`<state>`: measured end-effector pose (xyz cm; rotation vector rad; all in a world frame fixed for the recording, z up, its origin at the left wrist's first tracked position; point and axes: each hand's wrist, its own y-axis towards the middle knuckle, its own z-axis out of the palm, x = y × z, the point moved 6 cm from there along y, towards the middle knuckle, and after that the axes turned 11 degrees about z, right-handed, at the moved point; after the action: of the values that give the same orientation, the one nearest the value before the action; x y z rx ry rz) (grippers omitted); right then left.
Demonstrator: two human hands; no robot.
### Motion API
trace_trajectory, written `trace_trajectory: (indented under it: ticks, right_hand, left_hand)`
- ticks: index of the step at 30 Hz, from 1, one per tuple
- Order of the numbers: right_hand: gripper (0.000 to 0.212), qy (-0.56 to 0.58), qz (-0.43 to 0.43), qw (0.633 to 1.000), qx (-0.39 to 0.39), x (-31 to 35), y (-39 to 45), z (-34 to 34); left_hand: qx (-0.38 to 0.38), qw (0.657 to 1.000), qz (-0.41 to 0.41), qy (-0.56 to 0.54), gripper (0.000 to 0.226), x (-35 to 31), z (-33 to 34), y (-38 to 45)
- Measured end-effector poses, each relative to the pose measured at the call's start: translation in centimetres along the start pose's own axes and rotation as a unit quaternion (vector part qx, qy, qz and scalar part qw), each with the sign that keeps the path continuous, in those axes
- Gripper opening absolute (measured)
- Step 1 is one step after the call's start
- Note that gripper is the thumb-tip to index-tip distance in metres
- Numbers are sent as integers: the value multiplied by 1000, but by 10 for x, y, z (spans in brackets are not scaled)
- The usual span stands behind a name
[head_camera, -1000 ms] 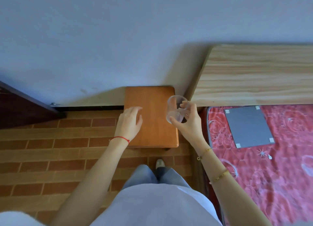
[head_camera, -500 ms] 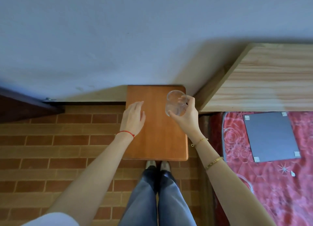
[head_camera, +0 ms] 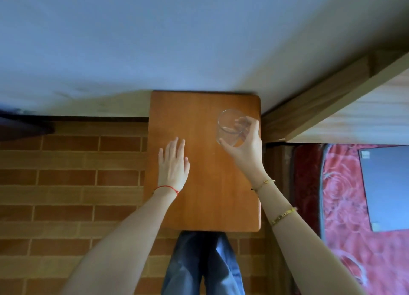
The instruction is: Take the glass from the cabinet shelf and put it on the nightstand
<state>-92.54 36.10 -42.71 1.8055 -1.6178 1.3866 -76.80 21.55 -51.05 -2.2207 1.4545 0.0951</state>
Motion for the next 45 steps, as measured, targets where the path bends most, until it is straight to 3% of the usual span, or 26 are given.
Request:
trace_trajectory:
  ticks: [8, 17, 45]
  right_hand:
    - [73, 5, -22, 1000, -8, -30, 25, 26]
    - [73, -9, -62, 998, -5, -29, 49, 58]
    - [69, -15, -61, 998, 23, -55, 56, 78]
  left_hand:
    - [-70, 997, -8, 21, 58, 15, 50, 0]
    - [-108, 993, -14, 50, 60, 23, 61, 0]
    - [-125, 989, -9, 84, 61, 24, 65, 1]
